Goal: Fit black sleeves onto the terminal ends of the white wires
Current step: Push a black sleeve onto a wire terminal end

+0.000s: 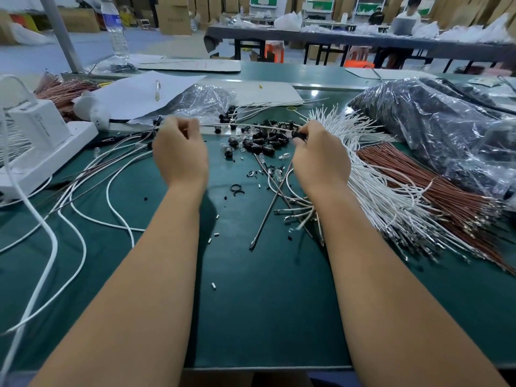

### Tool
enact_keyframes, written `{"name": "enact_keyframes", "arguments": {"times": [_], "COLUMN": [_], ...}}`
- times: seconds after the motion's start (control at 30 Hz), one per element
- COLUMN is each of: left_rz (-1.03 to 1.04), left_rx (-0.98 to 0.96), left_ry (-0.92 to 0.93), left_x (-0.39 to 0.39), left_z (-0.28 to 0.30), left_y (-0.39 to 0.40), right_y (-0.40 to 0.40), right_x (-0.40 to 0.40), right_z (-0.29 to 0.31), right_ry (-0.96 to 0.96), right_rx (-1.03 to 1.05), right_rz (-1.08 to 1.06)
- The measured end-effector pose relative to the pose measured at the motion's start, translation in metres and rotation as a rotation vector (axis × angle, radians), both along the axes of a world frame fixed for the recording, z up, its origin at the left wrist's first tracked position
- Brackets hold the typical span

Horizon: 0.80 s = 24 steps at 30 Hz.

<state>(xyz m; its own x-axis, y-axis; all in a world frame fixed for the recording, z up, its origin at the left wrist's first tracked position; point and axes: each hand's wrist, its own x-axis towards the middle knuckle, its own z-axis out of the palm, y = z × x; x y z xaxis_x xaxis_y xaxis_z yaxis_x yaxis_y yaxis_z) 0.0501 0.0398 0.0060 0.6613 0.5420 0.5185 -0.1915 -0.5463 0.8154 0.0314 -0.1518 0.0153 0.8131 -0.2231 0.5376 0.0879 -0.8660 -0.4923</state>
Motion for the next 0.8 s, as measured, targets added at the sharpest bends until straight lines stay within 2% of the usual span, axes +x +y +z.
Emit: {"name": "enact_keyframes", "arguments": {"times": [0.07,0.13,0.27,0.37,0.53,0.73,0.8], "left_rz": [0.100,0.127,-0.243,-0.458,-0.401,-0.119,-0.100], "left_rx": [0.050,0.228,0.537,0.686,0.594,0.485,0.455], "left_ry": [0.095,0.143,-0.100,-0.096,0.030,0.147,0.162], "left_x": [0.000,-0.002,-0.009,-0.008,0.000,-0.001,0.000], "left_z": [-0.002,-0.004,-0.003,-0.006,-0.007,-0.007,-0.007], "left_y": [0.006,0.003,-0.032,-0.049,-0.038,-0.018,-0.016], "right_y": [-0.001,0.002,0.018,0.025,0.021,0.013,0.014], "right_x": [0.000,-0.002,-0.007,-0.009,-0.007,-0.005,-0.005], "right_z": [0.001,0.001,-0.001,-0.002,-0.001,0.000,-0.001], "right_ry": [0.021,0.042,0.057,0.028,0.034,0.044,0.056], "right_rx": [0.024,0.020,-0.065,-0.129,-0.120,-0.037,-0.022], "right_rz": [0.010,0.050,0.198,0.235,0.200,0.131,0.160]}}
